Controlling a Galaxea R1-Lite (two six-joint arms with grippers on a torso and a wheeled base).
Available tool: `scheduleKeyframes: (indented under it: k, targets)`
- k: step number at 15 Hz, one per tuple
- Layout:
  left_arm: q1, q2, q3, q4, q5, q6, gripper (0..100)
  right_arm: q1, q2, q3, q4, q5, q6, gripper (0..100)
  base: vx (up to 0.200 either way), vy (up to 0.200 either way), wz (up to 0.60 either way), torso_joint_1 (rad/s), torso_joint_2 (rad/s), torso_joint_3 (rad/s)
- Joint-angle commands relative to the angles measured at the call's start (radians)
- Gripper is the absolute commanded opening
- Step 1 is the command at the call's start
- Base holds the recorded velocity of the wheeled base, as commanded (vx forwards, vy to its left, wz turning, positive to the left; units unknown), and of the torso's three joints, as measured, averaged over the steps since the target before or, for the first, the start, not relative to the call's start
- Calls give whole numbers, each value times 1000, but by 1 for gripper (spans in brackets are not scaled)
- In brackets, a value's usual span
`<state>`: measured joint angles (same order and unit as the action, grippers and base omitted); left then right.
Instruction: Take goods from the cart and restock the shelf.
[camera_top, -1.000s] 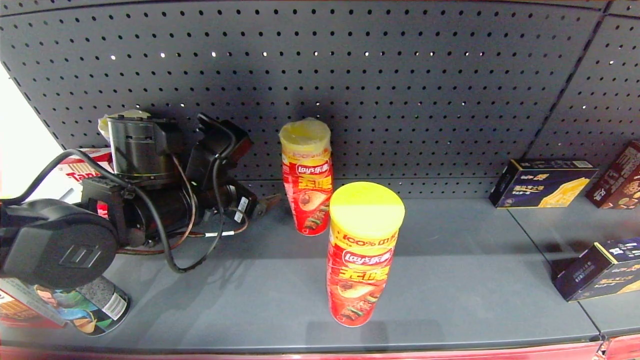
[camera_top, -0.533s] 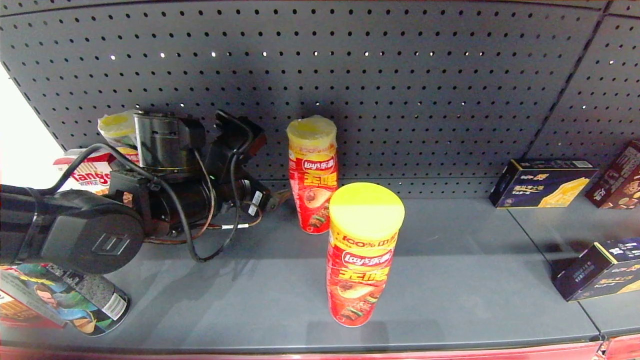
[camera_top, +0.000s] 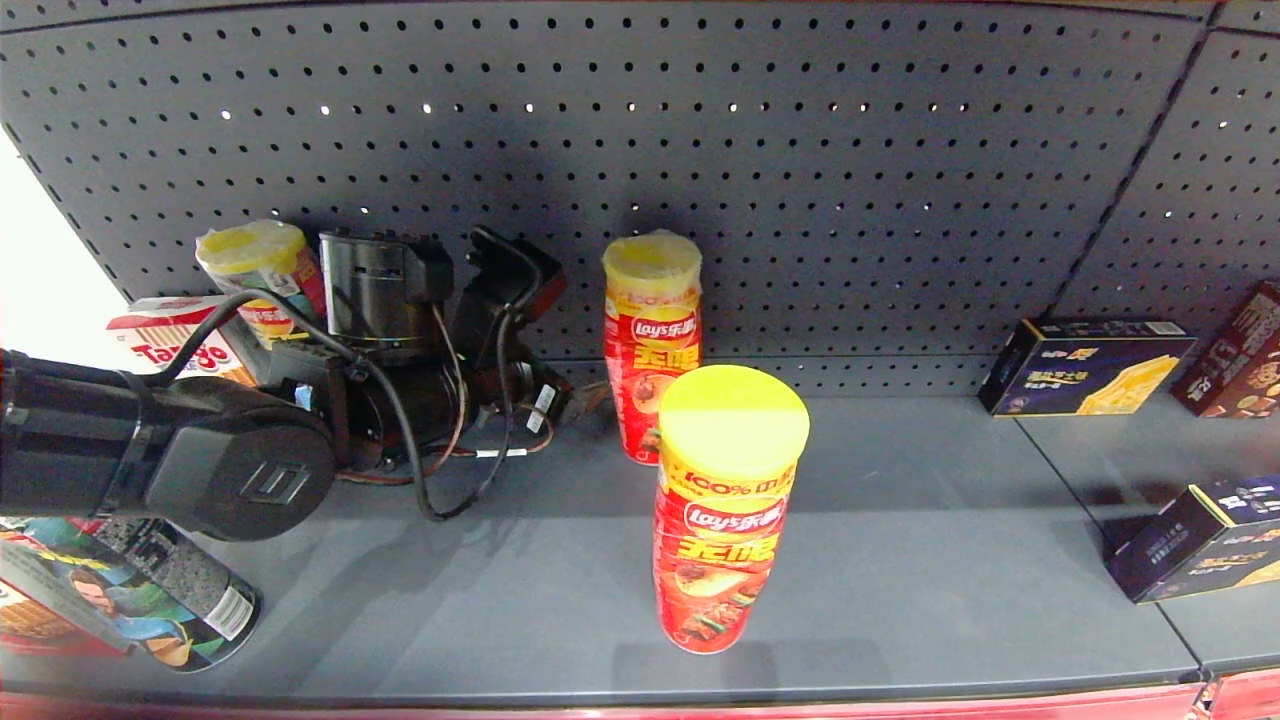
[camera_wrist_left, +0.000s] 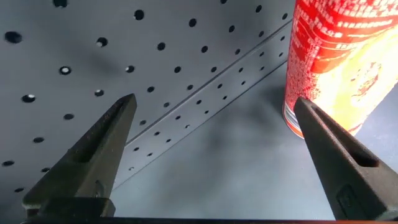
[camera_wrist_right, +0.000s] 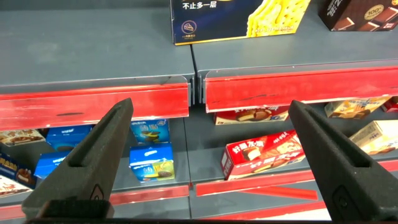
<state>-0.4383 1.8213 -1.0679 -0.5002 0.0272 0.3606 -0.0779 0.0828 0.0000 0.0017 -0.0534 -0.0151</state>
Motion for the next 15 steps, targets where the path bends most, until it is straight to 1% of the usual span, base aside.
scheduleKeyframes:
  k: [1, 5, 13, 15]
  targets:
    - [-7, 15, -7, 0, 0, 0, 100, 0, 2, 0, 0, 0, 0, 100, 0, 0, 0, 0, 0, 0]
    - [-22, 23, -18, 0, 2, -2, 100, 0, 2, 0, 0, 0, 0, 100, 0, 0, 0, 0, 0, 0]
    - [-23, 35, -35, 0, 0, 0, 100, 0, 2, 0, 0, 0, 0, 100, 0, 0, 0, 0, 0, 0]
    - [-31, 44, -38, 0, 0, 0, 100, 0, 2, 0, 0, 0, 0, 100, 0, 0, 0, 0, 0, 0]
